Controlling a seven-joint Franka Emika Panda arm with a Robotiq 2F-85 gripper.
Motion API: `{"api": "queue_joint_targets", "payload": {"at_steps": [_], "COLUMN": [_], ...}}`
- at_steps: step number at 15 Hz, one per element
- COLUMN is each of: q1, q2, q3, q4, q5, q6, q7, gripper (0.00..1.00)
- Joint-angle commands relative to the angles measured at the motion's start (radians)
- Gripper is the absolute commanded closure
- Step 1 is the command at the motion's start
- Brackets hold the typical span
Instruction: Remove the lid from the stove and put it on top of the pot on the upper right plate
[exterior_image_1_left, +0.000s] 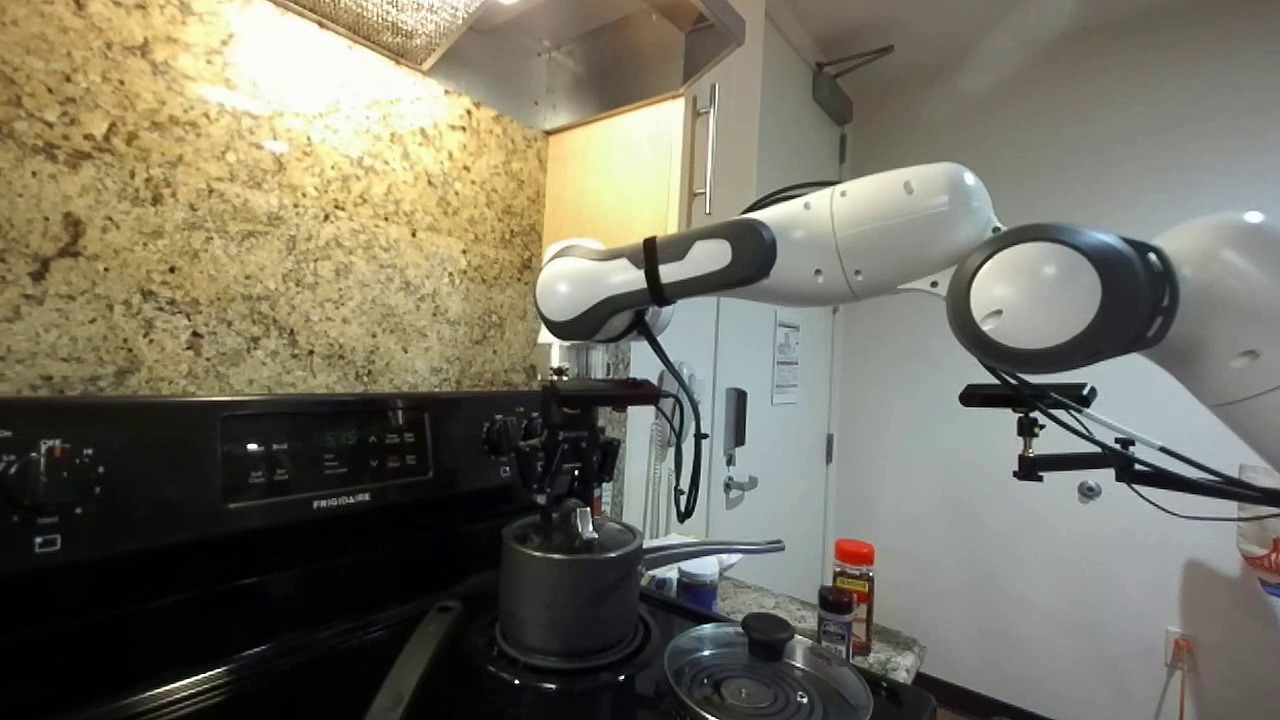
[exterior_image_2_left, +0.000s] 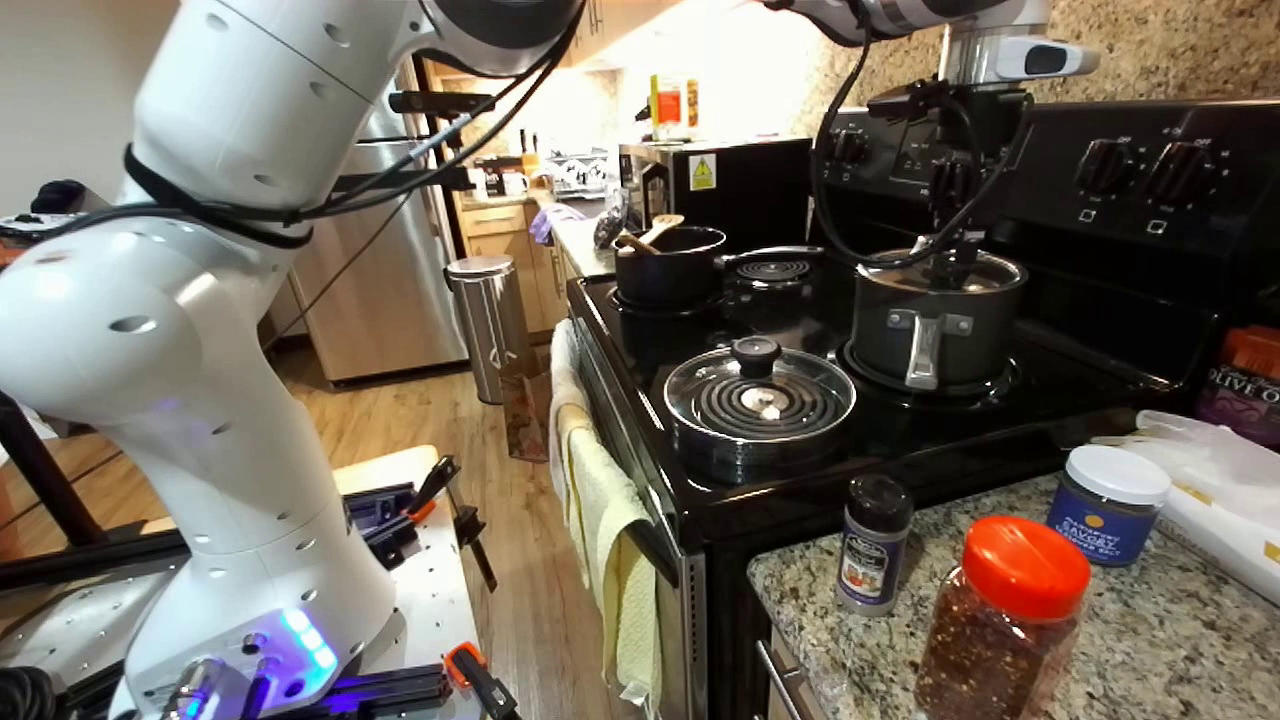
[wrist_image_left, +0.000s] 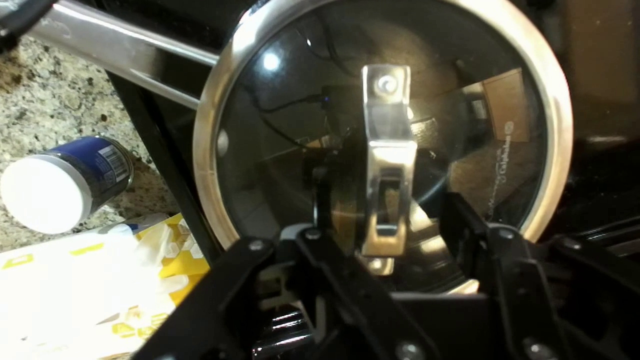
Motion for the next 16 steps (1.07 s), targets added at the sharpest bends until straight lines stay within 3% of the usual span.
{"api": "queue_joint_targets", "payload": {"at_steps": [1, 2, 4, 9, 16], "q1": [0.007, 0.011, 0.016, 0.028, 0.071], "q2": [-0.002, -0.006, -0.013, -0.044, -0.126], "q3": [0.002, 0.001, 0.002, 0.01, 0.008], "q4": [0.025, 0.026, 0.036, 0.038, -0.045], "q5": [-0.005, -0.007, -0.004, 0.004, -0.019], "q6": [0.005, 0.007, -0.007, -0.072, -0.116], "q7": [-0.005, -0.003, -0.002, -0.017, -0.034], "gripper": [0.1, 0.03, 0.0, 0.0, 0.0]}}
